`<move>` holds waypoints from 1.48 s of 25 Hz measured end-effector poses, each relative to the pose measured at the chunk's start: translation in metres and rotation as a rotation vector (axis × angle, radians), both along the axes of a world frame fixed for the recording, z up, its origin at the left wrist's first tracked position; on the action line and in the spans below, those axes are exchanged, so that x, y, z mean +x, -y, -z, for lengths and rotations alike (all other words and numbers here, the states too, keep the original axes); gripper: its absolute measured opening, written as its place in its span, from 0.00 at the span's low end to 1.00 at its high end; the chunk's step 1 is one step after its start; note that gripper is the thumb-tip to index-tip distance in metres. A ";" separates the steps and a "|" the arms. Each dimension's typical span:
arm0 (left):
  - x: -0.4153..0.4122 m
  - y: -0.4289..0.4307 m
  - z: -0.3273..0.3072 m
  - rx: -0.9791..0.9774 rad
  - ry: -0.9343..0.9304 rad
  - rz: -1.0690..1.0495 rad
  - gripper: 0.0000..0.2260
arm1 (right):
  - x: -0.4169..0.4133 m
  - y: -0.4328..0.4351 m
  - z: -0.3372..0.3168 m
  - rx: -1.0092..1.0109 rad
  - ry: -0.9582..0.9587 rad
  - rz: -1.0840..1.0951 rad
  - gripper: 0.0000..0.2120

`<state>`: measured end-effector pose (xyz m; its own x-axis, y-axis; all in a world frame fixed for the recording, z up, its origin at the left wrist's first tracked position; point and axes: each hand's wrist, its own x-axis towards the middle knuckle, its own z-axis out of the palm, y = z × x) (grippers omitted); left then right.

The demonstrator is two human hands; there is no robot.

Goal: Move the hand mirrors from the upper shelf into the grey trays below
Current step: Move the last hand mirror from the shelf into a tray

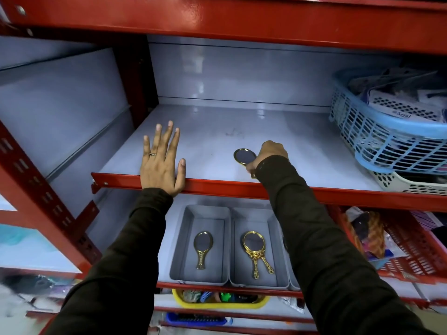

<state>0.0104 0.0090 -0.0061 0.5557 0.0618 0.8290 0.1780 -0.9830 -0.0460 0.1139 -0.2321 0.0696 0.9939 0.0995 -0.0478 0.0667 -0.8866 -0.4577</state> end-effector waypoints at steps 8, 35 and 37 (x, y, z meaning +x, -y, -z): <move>0.000 0.001 0.001 0.002 -0.013 0.003 0.30 | -0.006 0.010 -0.010 0.091 0.044 -0.001 0.24; 0.006 -0.003 0.005 0.021 0.034 0.007 0.30 | -0.097 -0.068 0.255 -0.111 -0.434 -0.179 0.25; 0.006 -0.003 0.006 0.027 0.035 0.007 0.30 | -0.095 -0.073 0.261 -0.109 -0.433 -0.183 0.25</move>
